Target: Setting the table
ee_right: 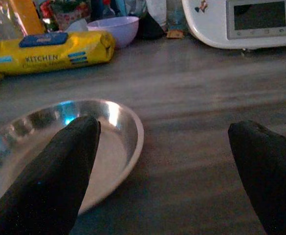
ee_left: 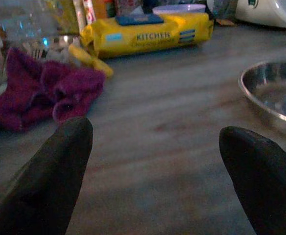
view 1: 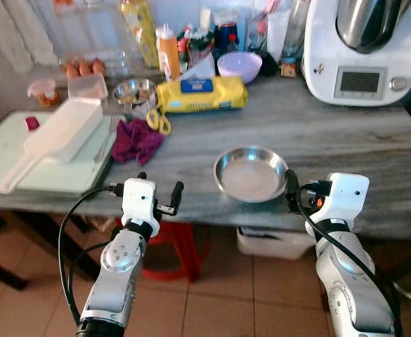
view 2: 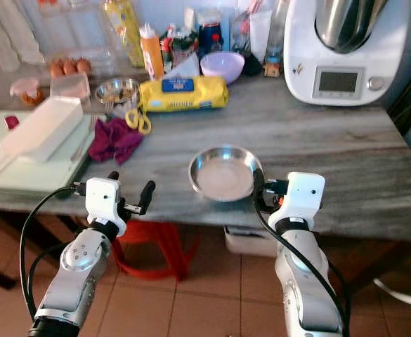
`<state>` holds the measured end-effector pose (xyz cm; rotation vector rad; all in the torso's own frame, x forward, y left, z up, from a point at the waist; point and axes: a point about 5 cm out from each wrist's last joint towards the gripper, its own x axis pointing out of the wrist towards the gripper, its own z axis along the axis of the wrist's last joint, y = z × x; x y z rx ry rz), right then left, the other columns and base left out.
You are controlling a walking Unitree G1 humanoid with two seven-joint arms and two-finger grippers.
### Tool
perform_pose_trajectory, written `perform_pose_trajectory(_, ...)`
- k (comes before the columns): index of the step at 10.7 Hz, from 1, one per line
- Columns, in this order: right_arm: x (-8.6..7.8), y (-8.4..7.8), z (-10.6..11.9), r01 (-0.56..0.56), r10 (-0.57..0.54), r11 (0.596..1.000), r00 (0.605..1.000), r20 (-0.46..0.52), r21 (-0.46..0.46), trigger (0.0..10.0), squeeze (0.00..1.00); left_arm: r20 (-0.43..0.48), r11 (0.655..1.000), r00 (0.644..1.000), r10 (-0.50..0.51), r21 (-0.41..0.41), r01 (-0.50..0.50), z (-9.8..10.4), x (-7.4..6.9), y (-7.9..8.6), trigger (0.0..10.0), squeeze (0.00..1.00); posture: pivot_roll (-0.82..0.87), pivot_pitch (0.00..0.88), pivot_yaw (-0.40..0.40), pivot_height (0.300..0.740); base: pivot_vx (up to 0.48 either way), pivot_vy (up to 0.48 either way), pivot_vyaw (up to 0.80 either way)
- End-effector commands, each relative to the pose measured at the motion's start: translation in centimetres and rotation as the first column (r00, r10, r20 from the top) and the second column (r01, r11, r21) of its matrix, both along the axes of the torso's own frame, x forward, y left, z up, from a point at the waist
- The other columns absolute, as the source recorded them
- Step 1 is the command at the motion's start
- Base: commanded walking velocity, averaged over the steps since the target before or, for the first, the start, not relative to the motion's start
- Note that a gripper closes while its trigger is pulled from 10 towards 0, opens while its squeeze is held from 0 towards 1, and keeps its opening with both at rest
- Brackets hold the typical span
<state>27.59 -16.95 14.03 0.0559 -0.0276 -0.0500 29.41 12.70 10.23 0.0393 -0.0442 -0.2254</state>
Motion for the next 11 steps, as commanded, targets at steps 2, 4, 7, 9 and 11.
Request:
perform_pose_trajectory(2, 0.07, 0.18, -0.24, -0.009, 0.009, 1.000, 1.000, -0.008, 0.000, 10.0, 0.00, -0.014, 1.000, 1.000, 0.005, 0.013, -0.005, -0.30, -0.02, 0.16, 10.0, 0.00, -0.20, 0.060, 0.070, 0.740, -0.306, 0.000, 0.00)
perform_pose_trajectory(4, 0.20, 0.23, -0.28, -0.014, 0.014, 1.000, 1.000, -0.005, 0.028, 10.0, 0.00, -0.013, 1.000, 1.000, 0.007, 0.012, -0.007, -0.18, 0.14, 0.16, 10.0, 0.00, -0.20, 0.059, 0.071, 0.740, -0.326, 0.000, 0.00)
perform_pose_trajectory(7, 0.14, 0.42, -0.39, -0.014, 0.014, 0.999, 1.000, -0.006, 0.044, 10.0, 0.00, -0.008, 1.000, 1.000, 0.024, 0.009, -0.024, 0.04, 0.45, 0.51, 10.0, 0.00, -0.20, 0.064, 0.073, 0.740, -0.324, 0.000, 0.00)
perform_pose_trajectory(9, 0.30, 0.31, -0.45, -0.011, 0.011, 0.999, 1.000, -0.008, 0.043, 10.0, 0.00, -0.007, 1.000, 1.000, 0.019, 0.013, -0.019, 0.04, 0.47, 0.44, 10.0, 0.00, -0.20, 0.065, 0.075, 0.740, -0.326, 0.000, 0.00)
perform_pose_trajectory(11, 0.38, 0.29, -0.62, 0.008, -0.009, 1.000, 1.000, -0.008, -0.027, 10.0, 0.00, -0.009, 1.000, 1.000, 0.012, 0.010, -0.012, -0.03, 0.43, 0.18, 10.0, 0.00, -0.20, 0.067, 0.075, 0.740, -0.326, 0.000, 0.00)
